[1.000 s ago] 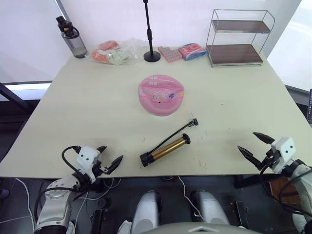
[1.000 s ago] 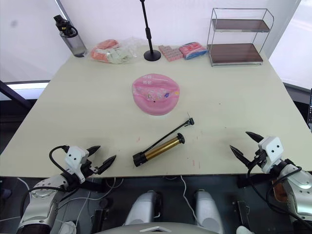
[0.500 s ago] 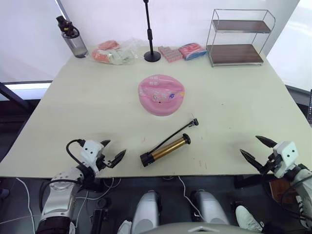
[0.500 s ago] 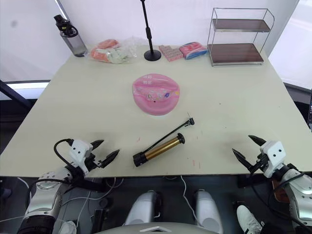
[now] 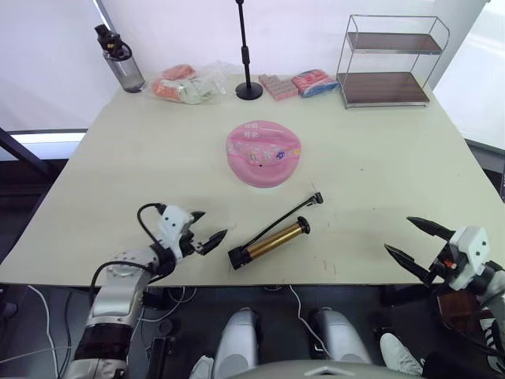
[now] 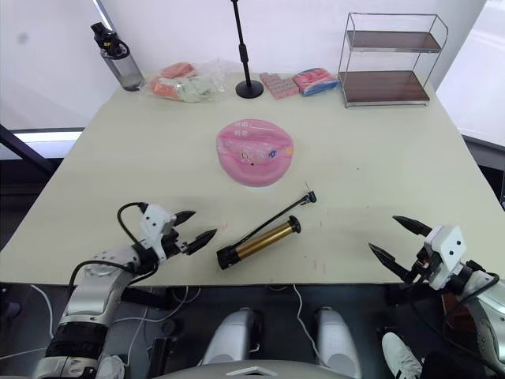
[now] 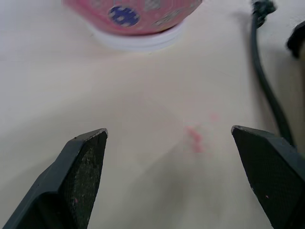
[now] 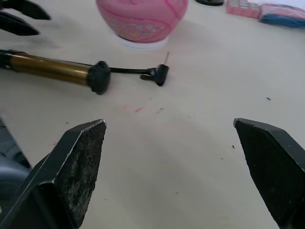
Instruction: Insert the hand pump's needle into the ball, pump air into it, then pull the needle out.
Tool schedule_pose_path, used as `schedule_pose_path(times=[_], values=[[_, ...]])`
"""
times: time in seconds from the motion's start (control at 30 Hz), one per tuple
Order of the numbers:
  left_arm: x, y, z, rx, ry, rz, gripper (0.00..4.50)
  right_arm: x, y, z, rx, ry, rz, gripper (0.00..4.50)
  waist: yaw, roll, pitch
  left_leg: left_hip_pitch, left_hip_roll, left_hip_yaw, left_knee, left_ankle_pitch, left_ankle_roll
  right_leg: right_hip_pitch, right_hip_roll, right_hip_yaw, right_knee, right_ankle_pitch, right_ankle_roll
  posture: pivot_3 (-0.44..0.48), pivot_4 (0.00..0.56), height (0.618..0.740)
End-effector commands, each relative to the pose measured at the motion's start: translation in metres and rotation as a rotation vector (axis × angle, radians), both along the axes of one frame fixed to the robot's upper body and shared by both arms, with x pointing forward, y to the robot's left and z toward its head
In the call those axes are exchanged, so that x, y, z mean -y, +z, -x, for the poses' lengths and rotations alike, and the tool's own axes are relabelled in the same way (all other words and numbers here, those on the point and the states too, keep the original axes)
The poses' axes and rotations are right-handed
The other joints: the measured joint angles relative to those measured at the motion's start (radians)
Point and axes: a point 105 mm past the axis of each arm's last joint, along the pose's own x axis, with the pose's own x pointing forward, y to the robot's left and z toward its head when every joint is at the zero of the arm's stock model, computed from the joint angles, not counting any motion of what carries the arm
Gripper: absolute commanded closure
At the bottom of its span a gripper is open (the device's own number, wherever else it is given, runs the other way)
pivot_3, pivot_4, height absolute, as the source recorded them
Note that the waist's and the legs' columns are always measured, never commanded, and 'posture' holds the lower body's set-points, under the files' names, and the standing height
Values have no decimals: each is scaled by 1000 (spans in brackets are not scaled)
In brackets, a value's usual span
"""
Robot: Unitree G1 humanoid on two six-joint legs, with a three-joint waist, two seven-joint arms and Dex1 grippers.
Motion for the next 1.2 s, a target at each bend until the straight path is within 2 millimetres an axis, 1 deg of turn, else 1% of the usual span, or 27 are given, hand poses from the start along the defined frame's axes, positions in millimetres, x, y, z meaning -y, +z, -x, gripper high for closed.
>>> schedule_pose_path(times=[0.03, 0.1, 0.4, 0.53, 0.67, 0.8, 0.93, 1.17, 1.2], values=[[30, 16, -9, 20, -101, 0, 74, -4, 16, 7, 35, 64, -1, 0, 4, 0, 0, 0, 0, 0, 0, 0, 0, 0, 1, 0, 0, 0, 0, 0, 150, 731], [45, 19, -12, 18, -153, -3, 74, -6, 15, 9, 29, 82, 2, 0, 6, 0, 0, 0, 0, 0, 0, 0, 0, 0, 1, 0, 0, 0, 0, 0, 150, 731], [89, 21, -33, -23, -261, -19, 74, -7, 18, 13, 40, 86, -5, 0, 15, 0, 0, -1, 0, -2, 1, 0, 0, 0, 3, 1, 0, 0, 0, 0, 150, 731], [106, 10, -37, -41, -288, -60, 74, -11, 21, 15, 49, 93, -9, 0, 15, -1, 0, -1, 0, -2, 1, 0, 0, 0, 4, 1, 0, 0, 0, 0, 150, 731], [117, 3, -48, -59, -271, -67, 74, -11, 23, 15, 57, 92, -8, 0, 15, -1, 1, -1, 0, -2, 1, 0, 0, 0, 4, 1, 0, 0, 0, 0, 150, 731], [133, -3, -56, -69, -268, -75, 74, -10, 23, 15, 63, 87, -3, 0, 15, -1, 1, -1, 0, -3, 2, 0, 0, 1, 5, 1, 0, 0, 0, 0, 150, 731], [144, -18, -53, -90, -287, -92, 74, -6, 24, 14, 70, 57, 7, 0, 15, -1, 1, -1, 0, -3, 2, 0, 0, 1, 5, 1, 0, 0, 0, 0, 150, 731], [167, -24, -62, -107, -306, -102, 74, -3, 25, 15, 71, 37, 4, 0, 22, -1, 1, -1, 0, -6, 5, 0, 1, 4, 5, 0, 0, 0, 0, 0, 150, 731], [171, -25, -62, -113, -310, -107, 571, -2, 24, 15, 71, 36, 5, 0, 21, -1, 1, -1, -1, -7, 7, 0, 0, 5, 5, 0, 0, 0, 0, 0, 150, 731]])
